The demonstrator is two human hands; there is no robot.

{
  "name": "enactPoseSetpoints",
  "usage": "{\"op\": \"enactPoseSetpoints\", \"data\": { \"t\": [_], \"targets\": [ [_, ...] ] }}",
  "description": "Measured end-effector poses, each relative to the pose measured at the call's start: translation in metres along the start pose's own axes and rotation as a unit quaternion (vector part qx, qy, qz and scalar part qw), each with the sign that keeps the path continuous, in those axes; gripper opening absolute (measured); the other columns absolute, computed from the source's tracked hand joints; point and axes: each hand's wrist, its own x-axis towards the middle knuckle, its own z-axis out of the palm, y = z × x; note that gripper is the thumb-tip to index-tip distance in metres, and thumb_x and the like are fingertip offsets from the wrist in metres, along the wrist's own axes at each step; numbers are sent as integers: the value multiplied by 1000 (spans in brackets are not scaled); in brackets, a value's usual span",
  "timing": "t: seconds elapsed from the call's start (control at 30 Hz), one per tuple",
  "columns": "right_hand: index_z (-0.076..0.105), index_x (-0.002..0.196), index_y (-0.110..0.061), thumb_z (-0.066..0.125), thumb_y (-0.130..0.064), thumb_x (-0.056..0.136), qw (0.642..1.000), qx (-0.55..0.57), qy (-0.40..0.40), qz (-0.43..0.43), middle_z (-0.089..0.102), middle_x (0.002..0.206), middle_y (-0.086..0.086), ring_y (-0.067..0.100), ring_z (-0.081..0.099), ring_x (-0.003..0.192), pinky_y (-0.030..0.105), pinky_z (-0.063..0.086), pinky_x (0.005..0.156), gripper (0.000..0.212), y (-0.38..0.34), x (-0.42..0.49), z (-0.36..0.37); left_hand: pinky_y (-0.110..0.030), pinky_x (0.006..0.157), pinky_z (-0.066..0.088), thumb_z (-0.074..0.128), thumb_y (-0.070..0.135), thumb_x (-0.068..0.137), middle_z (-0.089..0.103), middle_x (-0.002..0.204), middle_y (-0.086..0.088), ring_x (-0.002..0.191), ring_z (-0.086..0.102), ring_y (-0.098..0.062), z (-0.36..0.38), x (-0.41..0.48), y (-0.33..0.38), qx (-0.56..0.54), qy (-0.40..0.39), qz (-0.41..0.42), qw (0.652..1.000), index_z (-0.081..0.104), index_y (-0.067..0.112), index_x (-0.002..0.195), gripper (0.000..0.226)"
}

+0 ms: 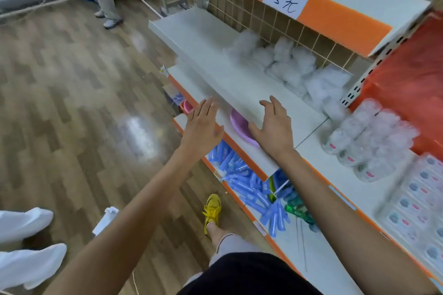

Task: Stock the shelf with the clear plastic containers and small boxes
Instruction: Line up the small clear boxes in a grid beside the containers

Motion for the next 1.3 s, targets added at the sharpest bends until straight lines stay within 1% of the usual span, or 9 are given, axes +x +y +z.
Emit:
{"op": "enactPoseSetpoints", "data": {
  "t": [0.13, 0.23, 0.4, 0.53, 0.8, 0.93, 1.1, 1.2, 1.3],
  "targets": [
    [38, 146, -8, 62, -32, 90, 1000, 18, 0, 12, 21, 160, 15, 28, 22, 147, 40, 22, 114, 65, -18, 67, 33, -50, 116, 25, 64, 22, 88, 35, 153, -16, 144, 28, -32, -1, 48, -50, 20, -9, 0, 1000, 43, 4, 142, 60],
    [38, 146, -9, 62, -30, 89, 999, 28, 1, 31, 20, 161, 14, 27, 22, 146, 39, 22, 114, 66, -29, 109, 52, -46, 117, 23, 65, 21, 87, 31, 156, -13, 146, 25, -29, 1, 87, -79, 34, -41, 13, 998, 41, 6, 144, 64],
    [39, 145, -10, 61, -31, 88, 998, 17, 0, 60, 24, 160, 13, 29, 25, 144, 40, 23, 113, 64, -35, 167, 70, -39, 117, 17, 61, 25, 89, 27, 158, -10, 147, 22, -27, 14, 158, -111, 38, -65, 38, 996, 37, 10, 146, 63],
    [39, 145, -12, 62, -31, 89, 996, 2, -7, 89, 25, 159, 11, 29, 28, 143, 41, 25, 113, 64, -31, 194, 77, -39, 117, 17, 55, 24, 93, 24, 159, -10, 147, 20, -27, 31, 202, -124, 31, -101, 81, 991, 34, 10, 148, 60],
    [38, 146, -13, 63, -27, 89, 984, -3, 5, 179, 27, 158, 11, 30, 33, 140, 42, 29, 110, 64, -32, 241, 102, -38, 118, 12, 50, 26, 96, 12, 162, -6, 149, 10, -27, 84, 294, -144, 43, -226, 180, 956, 22, 17, 153, 65],
    [38, 146, -13, 63, -28, 90, 974, -30, 32, 223, 28, 158, 10, 31, 34, 139, 43, 31, 109, 63, -33, 265, 115, -38, 117, 15, 53, 25, 93, 15, 162, -6, 148, 13, -28, 102, 337, -154, 57, -246, 241, 937, 24, 15, 152, 66],
    [39, 145, -11, 61, -25, 90, 964, -34, 58, 256, 29, 157, 9, 32, 36, 138, 43, 31, 109, 61, -40, 292, 133, -41, 114, 18, 51, 34, 94, 20, 161, -3, 146, 18, -29, 125, 379, -174, 46, -273, 279, 919, 29, 18, 150, 62],
    [41, 144, -11, 60, -19, 89, 964, -36, 79, 251, 34, 154, 9, 32, 40, 134, 41, 31, 109, 59, -45, 310, 142, -40, 111, 19, 51, 34, 94, 22, 160, -1, 146, 18, -28, 132, 386, -192, 44, -260, 322, 909, 30, 20, 150, 61],
    [38, 145, -11, 58, -17, 89, 960, -58, 81, 261, 34, 153, 10, 33, 38, 134, 40, 31, 109, 59, -49, 329, 150, -39, 107, 24, 55, 33, 92, 34, 155, -3, 139, 31, -31, 130, 394, -214, 14, -238, 355, 904, 41, 20, 145, 56]
  ]
}}
